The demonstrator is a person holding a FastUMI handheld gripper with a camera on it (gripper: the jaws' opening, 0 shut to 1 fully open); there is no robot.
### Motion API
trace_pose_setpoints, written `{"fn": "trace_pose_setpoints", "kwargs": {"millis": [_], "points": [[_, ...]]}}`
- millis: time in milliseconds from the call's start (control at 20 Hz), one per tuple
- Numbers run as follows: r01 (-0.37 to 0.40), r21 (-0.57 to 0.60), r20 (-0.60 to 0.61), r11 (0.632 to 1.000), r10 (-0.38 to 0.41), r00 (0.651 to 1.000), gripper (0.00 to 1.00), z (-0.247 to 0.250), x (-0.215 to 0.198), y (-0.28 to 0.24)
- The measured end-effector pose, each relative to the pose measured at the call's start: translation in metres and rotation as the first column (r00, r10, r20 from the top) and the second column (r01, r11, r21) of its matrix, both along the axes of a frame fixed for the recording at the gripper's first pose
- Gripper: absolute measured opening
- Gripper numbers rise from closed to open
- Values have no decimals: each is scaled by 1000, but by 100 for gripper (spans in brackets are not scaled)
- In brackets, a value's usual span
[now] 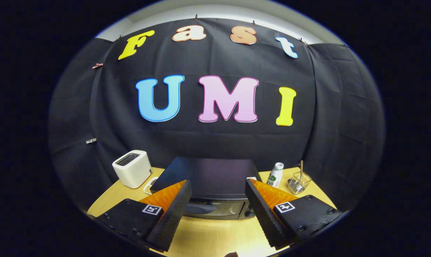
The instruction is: Open the toaster oven, put the food inside, and close the toaster oven door.
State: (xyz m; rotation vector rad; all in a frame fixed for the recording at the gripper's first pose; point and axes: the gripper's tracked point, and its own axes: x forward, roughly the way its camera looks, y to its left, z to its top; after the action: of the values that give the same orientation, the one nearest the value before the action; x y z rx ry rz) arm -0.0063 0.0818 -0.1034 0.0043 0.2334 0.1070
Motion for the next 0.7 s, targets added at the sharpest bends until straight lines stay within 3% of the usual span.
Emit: {"fn": "trace_pose_setpoints", "kwargs": {"millis": [300, 700], "points": [[61, 7, 108, 998, -61, 992, 98, 62, -13, -52], [151, 7, 138, 988, -151, 979, 98, 88, -26, -118]]}}
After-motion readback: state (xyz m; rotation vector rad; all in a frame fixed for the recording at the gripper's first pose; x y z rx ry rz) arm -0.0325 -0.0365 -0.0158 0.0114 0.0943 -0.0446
